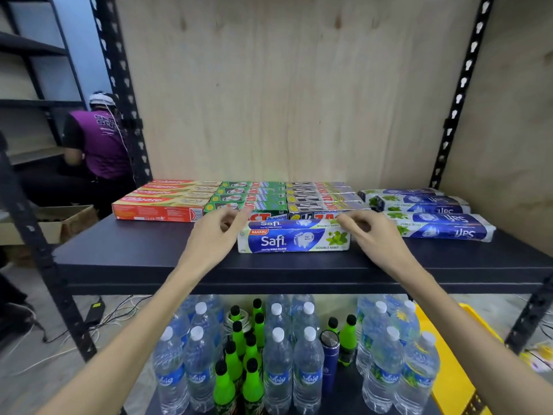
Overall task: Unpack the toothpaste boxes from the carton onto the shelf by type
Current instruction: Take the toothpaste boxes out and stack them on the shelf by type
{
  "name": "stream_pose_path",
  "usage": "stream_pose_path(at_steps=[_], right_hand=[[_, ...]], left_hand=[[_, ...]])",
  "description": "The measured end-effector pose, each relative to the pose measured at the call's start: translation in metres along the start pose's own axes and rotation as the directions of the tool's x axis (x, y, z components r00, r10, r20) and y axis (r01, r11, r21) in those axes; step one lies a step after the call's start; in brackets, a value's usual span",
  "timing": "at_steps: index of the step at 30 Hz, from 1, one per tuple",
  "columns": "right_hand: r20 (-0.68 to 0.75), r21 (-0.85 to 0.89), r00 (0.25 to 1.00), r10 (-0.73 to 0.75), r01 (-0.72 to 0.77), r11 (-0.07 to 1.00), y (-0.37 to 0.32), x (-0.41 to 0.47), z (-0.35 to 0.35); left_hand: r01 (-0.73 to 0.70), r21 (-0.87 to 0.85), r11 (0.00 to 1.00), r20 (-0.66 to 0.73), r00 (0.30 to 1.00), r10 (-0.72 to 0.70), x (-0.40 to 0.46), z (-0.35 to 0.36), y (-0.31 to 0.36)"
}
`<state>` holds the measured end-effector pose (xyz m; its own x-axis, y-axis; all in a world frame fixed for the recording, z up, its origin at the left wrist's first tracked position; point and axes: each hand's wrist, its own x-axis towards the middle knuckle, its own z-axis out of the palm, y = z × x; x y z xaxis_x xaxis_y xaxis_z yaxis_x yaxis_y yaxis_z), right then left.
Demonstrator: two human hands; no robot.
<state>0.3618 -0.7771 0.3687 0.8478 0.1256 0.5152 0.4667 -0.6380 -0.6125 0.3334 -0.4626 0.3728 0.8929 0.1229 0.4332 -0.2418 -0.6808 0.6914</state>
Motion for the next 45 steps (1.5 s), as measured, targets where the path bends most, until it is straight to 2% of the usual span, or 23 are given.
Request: stream_pose_path(at_steps=[4,7,12,16,20,24,27,31,37,42,45], right_hand=[[0.041,-0.064,0.986,-0.161,0.163,0.985,0.01,-0.003,0.005],[0.042,-0.043,0.974,-0.222,0.223,0.974,0.011,-0.007,0.003],[0.05,-0.035,0.979,-0.2,0.202,0.979,0.01,-0.007,0.002],[0.041,0.063,0.988,-0.146,0.143,0.988,0.005,-0.006,0.002],[0.021,0.087,0.996,-0.083,0.081,0.993,0.003,-0.005,0.005],[-0.022,0.034,0.993,-0.113,0.114,0.993,0.002,-0.009,0.004],[0.007,0.04,0.991,-0.135,0.135,0.99,0.001,-0.011,0.002],[0.015,0.004,0.991,-0.134,0.134,0.991,0.006,-0.011,0.003],[0.014,-0.146,0.997,-0.079,0.08,0.986,0.013,-0.007,0.007],[0.024,-0.103,0.997,-0.067,0.069,0.992,0.011,-0.009,0.004],[0.001,0.014,0.997,-0.072,0.072,0.997,0.014,-0.007,-0.007]], left_hand=[[-0.204,-0.05,0.978,0.114,0.971,0.208,-0.007,-0.002,-0.002],[-0.24,-0.151,0.959,0.183,0.947,0.265,-0.011,-0.007,-0.005],[-0.17,-0.218,0.961,0.211,0.953,0.216,-0.004,-0.01,-0.005],[-0.11,-0.253,0.961,0.207,0.964,0.165,0.001,-0.009,-0.008],[-0.042,-0.181,0.982,0.182,0.98,0.076,0.004,-0.002,-0.011],[-0.062,-0.07,0.996,0.067,0.996,0.067,0.0,0.002,-0.009],[-0.086,-0.102,0.991,0.098,0.991,0.096,-0.003,0.001,-0.007],[-0.105,-0.053,0.993,0.185,0.976,0.113,-0.007,-0.003,-0.009],[-0.106,-0.088,0.99,0.177,0.977,0.12,-0.003,-0.005,-0.016],[-0.087,-0.109,0.99,0.15,0.983,0.103,-0.004,-0.004,-0.01],[-0.093,-0.131,0.987,0.14,0.984,0.111,-0.003,0.002,0.004]])
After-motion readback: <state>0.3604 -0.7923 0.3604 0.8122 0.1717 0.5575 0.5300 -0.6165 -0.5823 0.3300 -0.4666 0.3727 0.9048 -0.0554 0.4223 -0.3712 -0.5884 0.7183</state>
